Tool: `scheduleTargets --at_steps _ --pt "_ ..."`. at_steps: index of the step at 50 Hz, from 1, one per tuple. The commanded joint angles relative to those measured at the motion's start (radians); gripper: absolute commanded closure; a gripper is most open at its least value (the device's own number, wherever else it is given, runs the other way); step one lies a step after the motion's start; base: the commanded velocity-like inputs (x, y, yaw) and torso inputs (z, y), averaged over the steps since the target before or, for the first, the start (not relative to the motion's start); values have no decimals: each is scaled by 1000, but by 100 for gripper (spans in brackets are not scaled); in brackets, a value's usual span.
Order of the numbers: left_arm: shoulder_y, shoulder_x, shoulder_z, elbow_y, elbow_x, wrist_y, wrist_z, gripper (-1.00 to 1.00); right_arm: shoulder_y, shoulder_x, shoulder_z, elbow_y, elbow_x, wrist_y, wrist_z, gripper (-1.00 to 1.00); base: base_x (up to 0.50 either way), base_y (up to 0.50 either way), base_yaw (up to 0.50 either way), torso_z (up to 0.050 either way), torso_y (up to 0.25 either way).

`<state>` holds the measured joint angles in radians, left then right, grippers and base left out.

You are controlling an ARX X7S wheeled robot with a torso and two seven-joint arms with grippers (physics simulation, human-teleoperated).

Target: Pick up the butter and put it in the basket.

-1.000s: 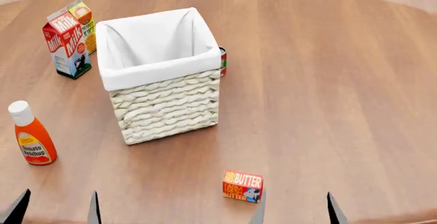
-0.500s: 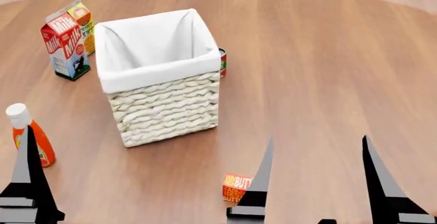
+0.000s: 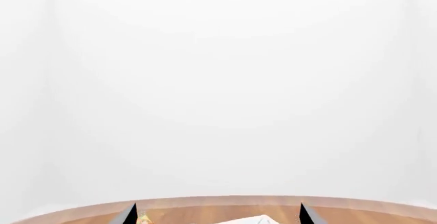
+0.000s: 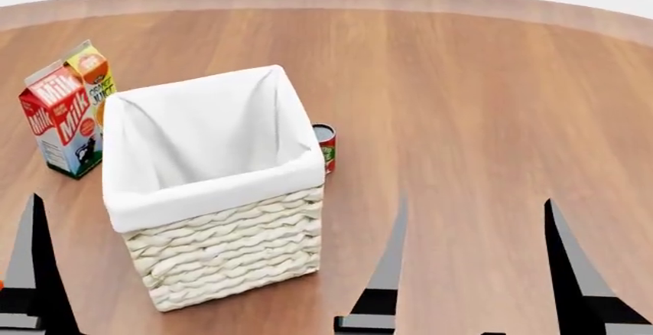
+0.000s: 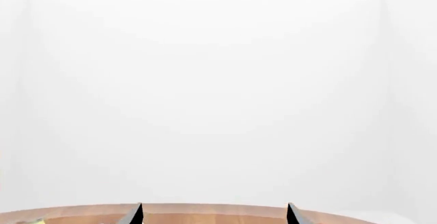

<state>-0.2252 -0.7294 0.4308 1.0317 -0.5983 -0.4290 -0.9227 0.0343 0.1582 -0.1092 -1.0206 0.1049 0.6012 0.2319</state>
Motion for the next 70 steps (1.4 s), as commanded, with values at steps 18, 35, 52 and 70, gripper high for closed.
scheduleTargets --at_steps 18,35,52,70 --pt "-54 -62 80 2 -37 46 -76 -100 6 33 -8 -6 44 8 44 -100 500 0 0 0 1" --pt "-62 -79 103 -5 -53 93 -86 -100 10 45 8 -5 75 10 77 -100 466 0 0 0 1" --pt "-68 -92 119 -11 -60 115 -94 -100 6 65 12 -12 115 -10 106 -100 0 0 0 0 0" --pt "-81 -128 143 4 -57 154 -99 -100 13 95 -14 -7 128 -13 134 -100 0 0 0 27 0"
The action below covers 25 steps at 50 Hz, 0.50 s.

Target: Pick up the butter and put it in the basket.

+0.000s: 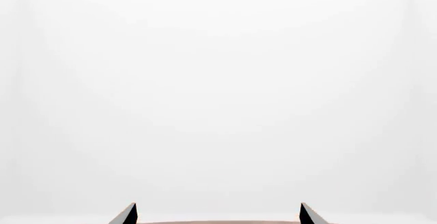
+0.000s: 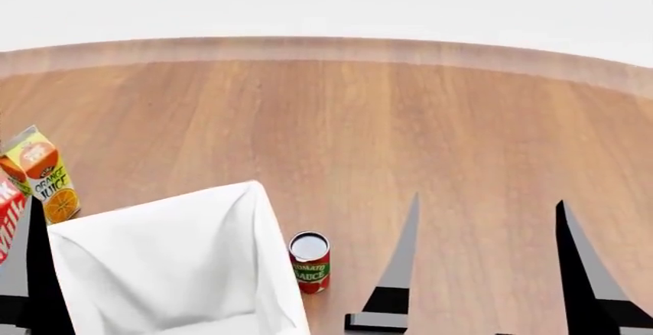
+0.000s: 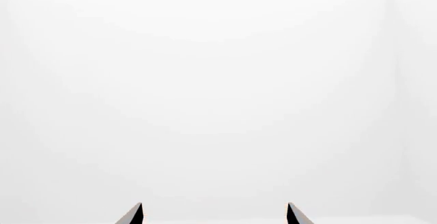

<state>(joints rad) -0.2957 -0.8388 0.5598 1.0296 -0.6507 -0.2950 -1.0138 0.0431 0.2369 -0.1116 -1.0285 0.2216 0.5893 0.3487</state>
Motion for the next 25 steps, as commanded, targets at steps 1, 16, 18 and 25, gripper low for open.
scheduleTargets --at_steps 1,16,18,25 --pt "-13 -21 16 7 -6 23 -10 -100 5 18 -12 0 13 -1 20 -100 0 0 0 50 0" --pt "-99 -93 121 15 -26 82 -89 -100 10 43 -25 -3 31 -4 47 -100 0 0 0 50 0" --pt "-110 -102 136 14 -27 93 -101 -100 12 45 -26 -6 34 -1 52 -100 0 0 0 50 0" --pt "-131 -120 171 12 -15 108 -129 -100 10 61 -18 -11 53 -3 70 -100 0 0 0 49 0"
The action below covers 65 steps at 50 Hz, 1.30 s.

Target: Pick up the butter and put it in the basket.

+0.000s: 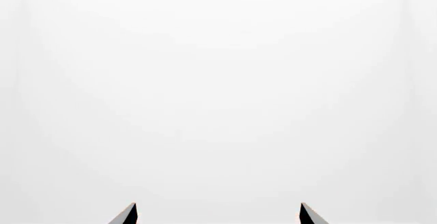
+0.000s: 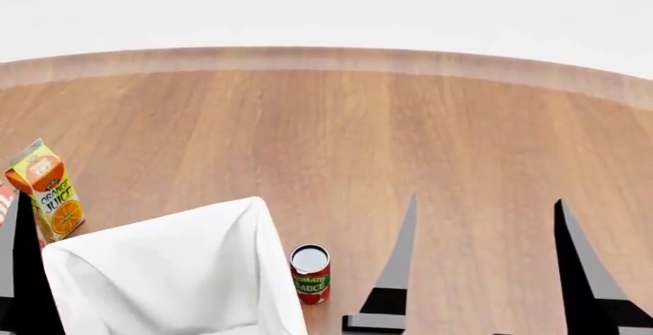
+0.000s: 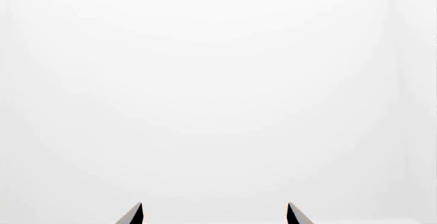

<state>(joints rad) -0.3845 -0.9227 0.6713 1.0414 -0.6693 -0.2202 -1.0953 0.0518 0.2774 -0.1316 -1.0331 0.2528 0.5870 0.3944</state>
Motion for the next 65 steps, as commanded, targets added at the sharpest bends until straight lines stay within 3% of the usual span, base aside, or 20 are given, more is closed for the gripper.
scheduleTargets --at_steps 1,10,14,16,19,34,37,41,44,46,49,52,65 --pt "-47 -43 64 3 4 42 -58 -100 3 24 1 -9 25 0 30 -100 0 0 0 50 0" --pt "-57 -79 109 -17 -14 112 -74 -100 7 71 -41 -13 41 -6 86 -100 0 0 0 50 0" --pt "-102 -68 130 -7 -54 31 -86 -100 90 316 -172 -14 226 -54 335 -100 0 0 0 0 0" --pt "-107 -66 132 -11 -72 39 -80 -100 215 483 -309 -14 382 -100 472 -100 0 0 0 0 0" --pt "-105 -75 129 -17 -82 56 -77 -100 355 619 -483 -13 516 -186 572 -100 0 0 0 0 0" --pt "-74 -86 143 -38 -52 104 -71 -100 433 742 -674 -13 607 -320 585 -100 0 0 0 0 0" --pt "-74 -83 147 -40 -47 104 -69 -100 505 794 -801 -13 597 -399 627 -100 0 0 0 0 0" --pt "-94 -82 144 -32 -70 89 -74 -100 715 866 -1116 -14 561 -529 708 -100 0 0 0 0 0" --pt "-105 -83 141 -22 -85 84 -82 -100 937 897 -1430 -14 517 -643 782 -100 0 0 0 0 0" --pt "-107 -81 145 -22 -83 82 -82 -100 1175 877 -1730 -14 483 -724 860 -100 0 0 0 0 0" --pt "-113 -83 146 -17 -89 79 -86 -100 1483 791 -2178 -14 408 -866 1014 -100 0 0 0 0 0" --pt "-116 -88 148 -11 -89 80 -91 -100 1655 666 -2475 -14 317 -979 1173 -100 0 0 0 0 0" --pt "-136 -89 176 -3 -86 77 -105 -100 1575 686 -2624 -14 181 -989 1176 -100 0 0 0 0 0"
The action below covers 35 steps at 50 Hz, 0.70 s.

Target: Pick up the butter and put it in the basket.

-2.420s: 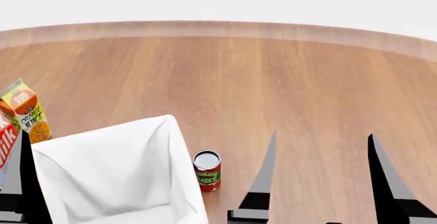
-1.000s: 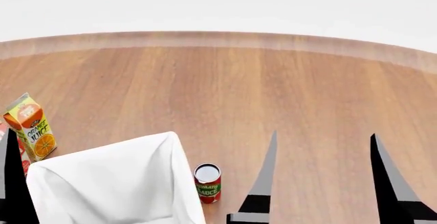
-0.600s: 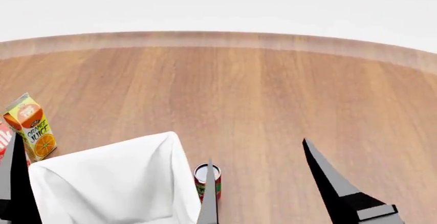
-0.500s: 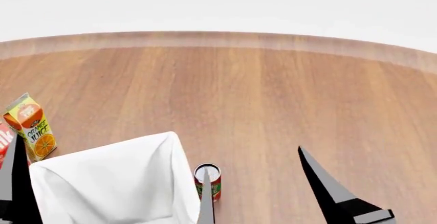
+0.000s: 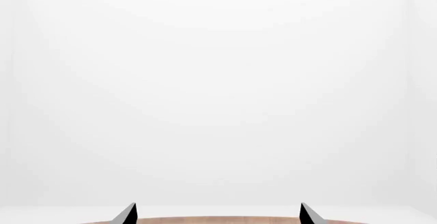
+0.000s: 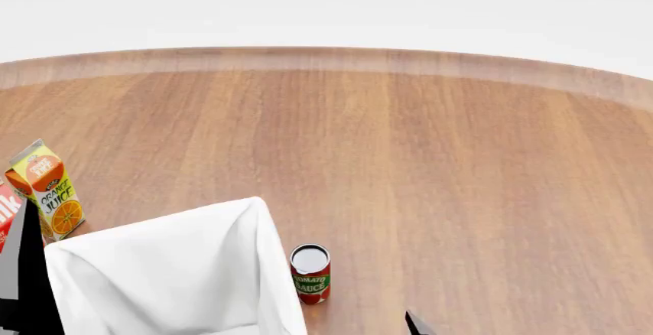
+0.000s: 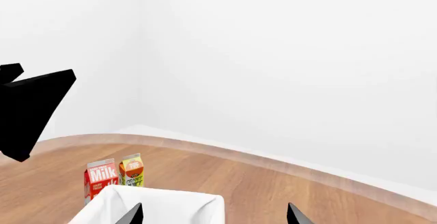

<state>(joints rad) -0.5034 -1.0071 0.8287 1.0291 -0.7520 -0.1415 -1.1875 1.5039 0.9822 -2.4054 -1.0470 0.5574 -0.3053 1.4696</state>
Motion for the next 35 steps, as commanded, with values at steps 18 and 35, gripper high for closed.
scheduleTargets --at_steps 18,35 --pt "-54 -6 72 8 2 8 -30 -100 62 -43 -440 0 -88 -39 100 -100 0 0 0 0 0" --pt "-88 -10 110 8 -6 14 -47 -100 126 -182 -550 1 53 -47 91 -100 0 0 0 0 0"
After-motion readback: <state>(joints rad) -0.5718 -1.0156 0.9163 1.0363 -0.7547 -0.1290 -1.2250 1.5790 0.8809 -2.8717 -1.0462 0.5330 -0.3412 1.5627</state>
